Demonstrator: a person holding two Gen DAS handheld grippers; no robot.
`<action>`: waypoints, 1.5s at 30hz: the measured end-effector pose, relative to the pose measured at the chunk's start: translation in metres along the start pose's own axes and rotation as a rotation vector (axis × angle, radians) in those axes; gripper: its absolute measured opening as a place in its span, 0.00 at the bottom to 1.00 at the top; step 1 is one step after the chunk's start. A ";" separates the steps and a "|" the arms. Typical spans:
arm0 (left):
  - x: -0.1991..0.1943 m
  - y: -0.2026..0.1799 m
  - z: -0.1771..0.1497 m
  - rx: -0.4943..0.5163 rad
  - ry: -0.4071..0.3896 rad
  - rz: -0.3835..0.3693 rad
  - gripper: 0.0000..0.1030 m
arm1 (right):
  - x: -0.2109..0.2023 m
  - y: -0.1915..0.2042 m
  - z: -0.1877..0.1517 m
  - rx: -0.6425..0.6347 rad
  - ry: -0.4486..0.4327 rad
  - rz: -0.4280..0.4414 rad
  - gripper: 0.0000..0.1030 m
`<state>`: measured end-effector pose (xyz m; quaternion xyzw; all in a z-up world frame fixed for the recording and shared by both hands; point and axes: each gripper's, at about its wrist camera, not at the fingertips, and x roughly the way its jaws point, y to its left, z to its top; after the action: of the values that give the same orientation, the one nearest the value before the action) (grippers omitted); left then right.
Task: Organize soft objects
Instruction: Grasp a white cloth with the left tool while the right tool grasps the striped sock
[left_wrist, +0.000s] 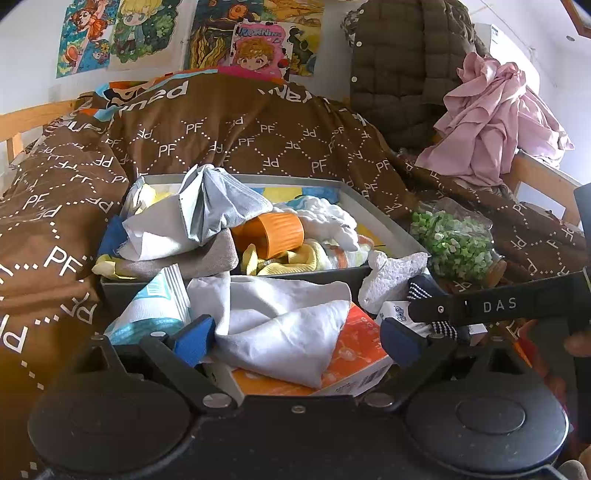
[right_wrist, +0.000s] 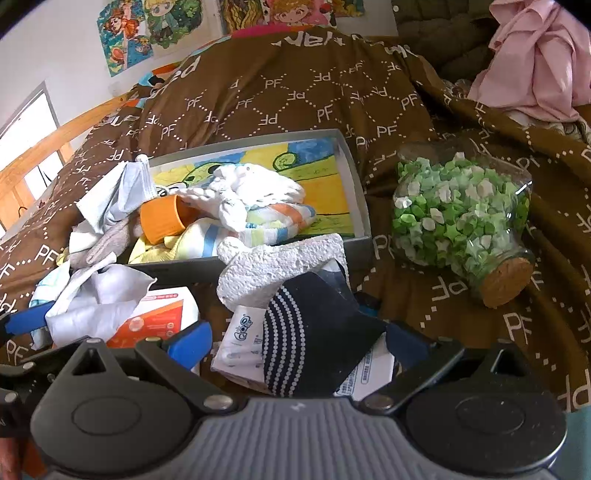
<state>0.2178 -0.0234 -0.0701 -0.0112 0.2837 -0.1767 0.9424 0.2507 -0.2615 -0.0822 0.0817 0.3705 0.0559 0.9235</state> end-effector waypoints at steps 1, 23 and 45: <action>0.000 0.000 0.000 -0.002 0.000 0.001 0.90 | 0.000 0.000 0.000 0.003 -0.002 0.000 0.98; -0.001 -0.015 -0.007 0.139 -0.013 0.078 0.49 | -0.002 0.010 -0.003 -0.081 -0.006 -0.116 0.68; -0.002 -0.022 -0.010 0.183 0.005 0.015 0.05 | -0.007 0.003 0.001 -0.045 -0.014 -0.129 0.11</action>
<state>0.2037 -0.0429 -0.0746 0.0777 0.2690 -0.1948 0.9400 0.2463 -0.2601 -0.0758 0.0374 0.3674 0.0041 0.9293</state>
